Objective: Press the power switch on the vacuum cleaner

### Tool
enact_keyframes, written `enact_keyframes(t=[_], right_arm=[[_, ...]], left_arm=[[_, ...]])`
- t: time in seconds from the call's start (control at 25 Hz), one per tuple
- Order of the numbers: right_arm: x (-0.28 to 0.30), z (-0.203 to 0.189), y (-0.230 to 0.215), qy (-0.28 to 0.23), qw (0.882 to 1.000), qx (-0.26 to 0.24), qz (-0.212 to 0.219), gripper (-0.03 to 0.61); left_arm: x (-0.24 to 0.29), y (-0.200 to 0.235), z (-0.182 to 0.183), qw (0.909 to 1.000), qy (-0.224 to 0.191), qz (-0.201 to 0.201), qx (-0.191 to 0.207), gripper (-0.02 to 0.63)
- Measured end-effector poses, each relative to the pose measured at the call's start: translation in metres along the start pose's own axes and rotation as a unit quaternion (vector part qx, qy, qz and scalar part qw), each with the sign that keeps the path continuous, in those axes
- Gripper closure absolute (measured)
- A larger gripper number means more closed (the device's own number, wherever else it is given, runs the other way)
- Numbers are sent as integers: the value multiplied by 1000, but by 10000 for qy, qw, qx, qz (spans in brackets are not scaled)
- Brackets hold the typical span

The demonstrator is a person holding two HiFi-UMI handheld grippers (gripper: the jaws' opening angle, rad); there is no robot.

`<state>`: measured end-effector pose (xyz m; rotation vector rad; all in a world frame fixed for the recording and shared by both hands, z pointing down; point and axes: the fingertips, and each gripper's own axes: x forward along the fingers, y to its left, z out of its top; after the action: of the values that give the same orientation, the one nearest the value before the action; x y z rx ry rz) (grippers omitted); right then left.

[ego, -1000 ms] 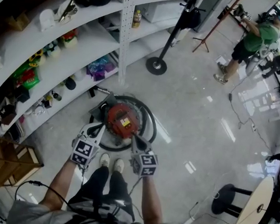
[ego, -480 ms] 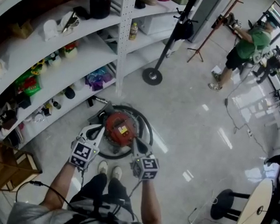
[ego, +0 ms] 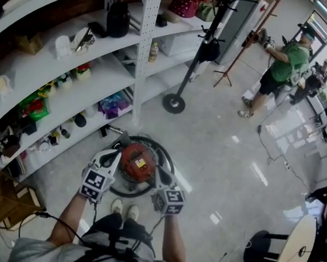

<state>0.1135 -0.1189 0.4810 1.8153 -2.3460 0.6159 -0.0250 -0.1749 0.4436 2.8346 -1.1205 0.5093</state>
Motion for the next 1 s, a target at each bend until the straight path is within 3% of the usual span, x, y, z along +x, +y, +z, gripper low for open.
enact_keyframes(t=[1.0], right_arm=[[-19, 49, 0, -508, 9985, -122, -164, 566]], left_arm=[[-22, 26, 38, 9989, -403, 199, 124, 607]])
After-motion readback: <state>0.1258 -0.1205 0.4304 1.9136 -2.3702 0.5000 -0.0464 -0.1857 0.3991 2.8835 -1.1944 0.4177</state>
